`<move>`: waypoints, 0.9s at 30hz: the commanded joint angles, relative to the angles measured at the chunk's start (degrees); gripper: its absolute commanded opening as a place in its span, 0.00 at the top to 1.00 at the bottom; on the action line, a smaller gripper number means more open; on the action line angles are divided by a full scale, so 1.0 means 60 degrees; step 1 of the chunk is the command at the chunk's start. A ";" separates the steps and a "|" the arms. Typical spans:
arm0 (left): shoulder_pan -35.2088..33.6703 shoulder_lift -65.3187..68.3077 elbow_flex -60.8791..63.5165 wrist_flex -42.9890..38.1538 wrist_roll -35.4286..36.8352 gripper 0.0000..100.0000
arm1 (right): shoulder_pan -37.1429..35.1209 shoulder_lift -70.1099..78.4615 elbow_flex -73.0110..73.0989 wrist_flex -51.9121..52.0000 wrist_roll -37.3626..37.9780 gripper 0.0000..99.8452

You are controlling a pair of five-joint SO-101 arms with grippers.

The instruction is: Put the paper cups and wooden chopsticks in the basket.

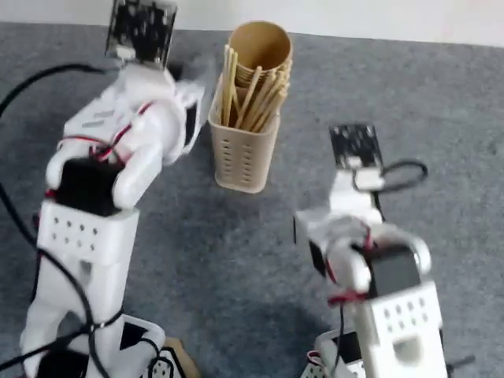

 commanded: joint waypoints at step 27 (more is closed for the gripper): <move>-0.0403 -0.7495 1.6227 -0.7062 -0.1978 0.98 | 0.1795 -0.7993 1.1612 -0.3890 0.2081 1.00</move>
